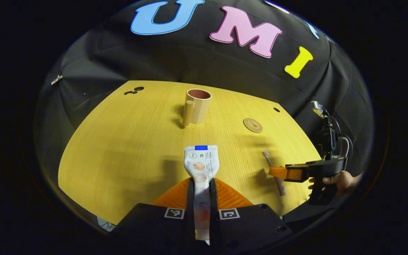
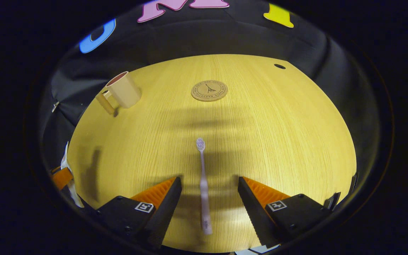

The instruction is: Put the toothbrush and toothpaste on the desktop into the cup, then pick up the cup and place it on the coaster on the desktop.

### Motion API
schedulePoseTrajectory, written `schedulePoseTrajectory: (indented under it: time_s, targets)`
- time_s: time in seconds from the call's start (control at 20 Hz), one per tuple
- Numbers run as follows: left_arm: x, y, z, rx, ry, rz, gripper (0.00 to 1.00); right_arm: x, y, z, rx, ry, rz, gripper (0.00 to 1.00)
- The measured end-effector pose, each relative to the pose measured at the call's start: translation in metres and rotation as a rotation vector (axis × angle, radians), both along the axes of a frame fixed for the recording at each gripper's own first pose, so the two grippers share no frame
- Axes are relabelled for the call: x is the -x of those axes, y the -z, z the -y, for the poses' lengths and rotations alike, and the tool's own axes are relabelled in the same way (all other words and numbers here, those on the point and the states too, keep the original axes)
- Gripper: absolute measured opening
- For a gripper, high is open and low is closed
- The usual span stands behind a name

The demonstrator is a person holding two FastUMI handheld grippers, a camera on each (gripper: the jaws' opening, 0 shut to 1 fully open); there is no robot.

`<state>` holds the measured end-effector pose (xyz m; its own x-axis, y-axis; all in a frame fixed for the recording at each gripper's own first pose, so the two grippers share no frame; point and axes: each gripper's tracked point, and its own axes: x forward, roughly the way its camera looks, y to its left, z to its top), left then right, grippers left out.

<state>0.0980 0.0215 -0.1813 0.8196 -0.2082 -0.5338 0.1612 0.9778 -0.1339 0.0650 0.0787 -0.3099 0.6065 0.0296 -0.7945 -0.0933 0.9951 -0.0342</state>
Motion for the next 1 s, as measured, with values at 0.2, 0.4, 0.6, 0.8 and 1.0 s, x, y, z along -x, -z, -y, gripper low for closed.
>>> schedulePoseTrajectory:
  time_s: [0.2,0.4,0.6,0.8,1.0]
  targets:
    - [0.002,-0.002,-0.004,-0.042,-0.013,0.013,0.21,0.0,0.004,0.002,0.061,-0.027,-0.005,0.94]
    - [0.003,-0.014,0.006,-0.077,0.022,0.053,0.21,0.01,0.009,-0.002,0.084,-0.045,-0.068,0.71]
    - [0.005,-0.018,0.017,-0.101,0.057,0.077,0.21,0.017,0.01,-0.01,0.104,-0.096,-0.122,0.39]
    - [0.011,-0.013,0.027,-0.093,0.079,0.064,0.21,0.016,0.009,-0.014,0.095,-0.102,-0.123,0.11]
    - [0.013,-0.006,0.027,-0.095,0.082,0.046,0.21,0.018,0.009,-0.016,0.114,-0.216,-0.149,0.07]
